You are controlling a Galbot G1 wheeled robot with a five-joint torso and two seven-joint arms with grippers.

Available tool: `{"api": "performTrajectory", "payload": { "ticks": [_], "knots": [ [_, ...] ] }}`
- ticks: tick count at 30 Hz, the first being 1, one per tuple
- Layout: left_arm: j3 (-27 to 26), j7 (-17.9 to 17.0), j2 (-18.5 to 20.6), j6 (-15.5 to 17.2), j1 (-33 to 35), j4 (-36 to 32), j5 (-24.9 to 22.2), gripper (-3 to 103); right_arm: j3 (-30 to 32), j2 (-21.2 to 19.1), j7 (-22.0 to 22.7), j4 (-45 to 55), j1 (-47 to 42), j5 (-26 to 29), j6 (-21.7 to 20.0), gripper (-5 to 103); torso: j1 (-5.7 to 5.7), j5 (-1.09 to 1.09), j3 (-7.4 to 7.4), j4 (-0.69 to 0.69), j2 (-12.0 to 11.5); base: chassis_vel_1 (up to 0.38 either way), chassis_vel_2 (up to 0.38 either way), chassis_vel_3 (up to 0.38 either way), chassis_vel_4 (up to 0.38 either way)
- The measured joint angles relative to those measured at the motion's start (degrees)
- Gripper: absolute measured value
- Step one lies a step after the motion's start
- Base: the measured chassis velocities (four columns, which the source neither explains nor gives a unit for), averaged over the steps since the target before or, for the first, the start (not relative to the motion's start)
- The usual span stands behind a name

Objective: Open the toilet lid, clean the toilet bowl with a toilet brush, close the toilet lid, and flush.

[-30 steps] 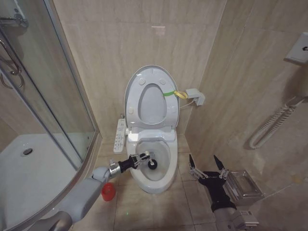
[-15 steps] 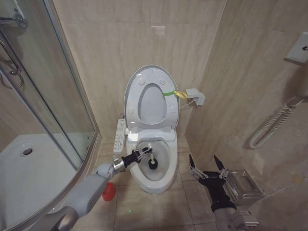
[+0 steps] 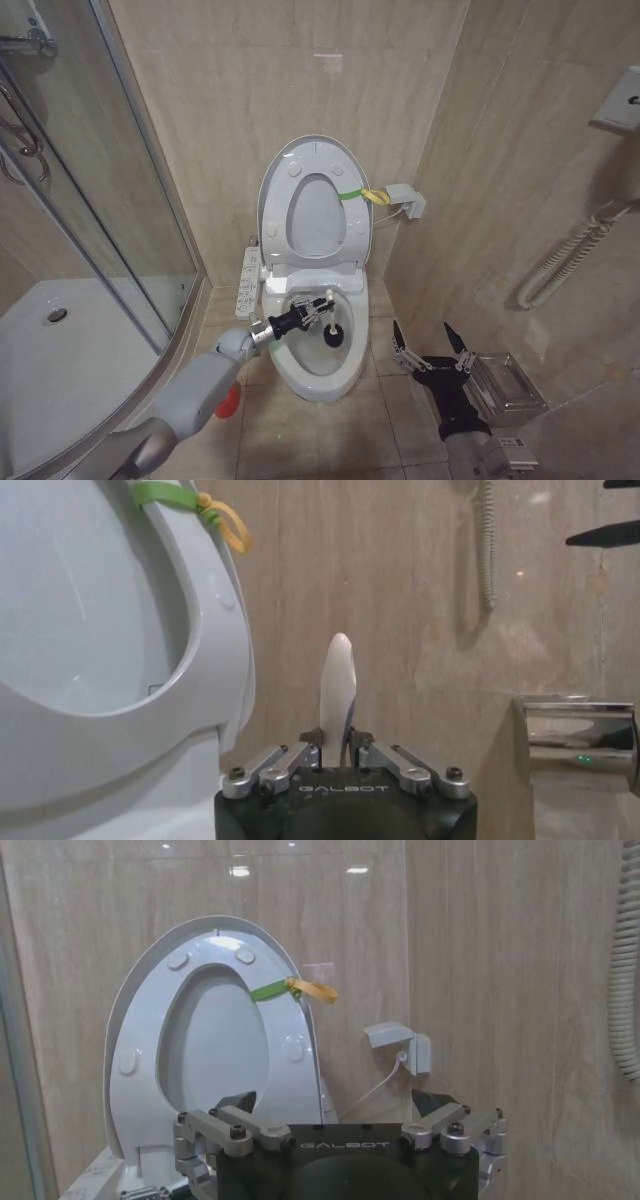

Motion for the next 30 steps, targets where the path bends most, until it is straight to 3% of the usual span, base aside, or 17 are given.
{"api": "performTrajectory", "payload": {
  "ticks": [10,19,30],
  "knots": [
    [1.36,-0.01,0.02,0.63,1.16,-1.38,-0.76,17,0.00,0.00,0.00,0.00,0.00,0.00,0.00,100,0.00,-0.01,0.00,0.01,0.01,0.000,0.000,0.000,0.000],
    [0.34,0.72,-0.94,-0.17,1.95,2.34,0.15,17,0.00,0.00,0.00,0.00,0.00,0.00,0.00,100,0.00,-0.01,0.00,0.02,0.01,0.000,0.000,0.000,0.000],
    [0.76,0.19,-1.21,0.64,0.80,-3.36,-0.94,17,0.00,0.00,0.00,0.00,0.00,0.00,0.00,100,0.00,-0.01,0.00,0.00,0.01,0.000,0.000,0.000,0.000]
  ]
}}
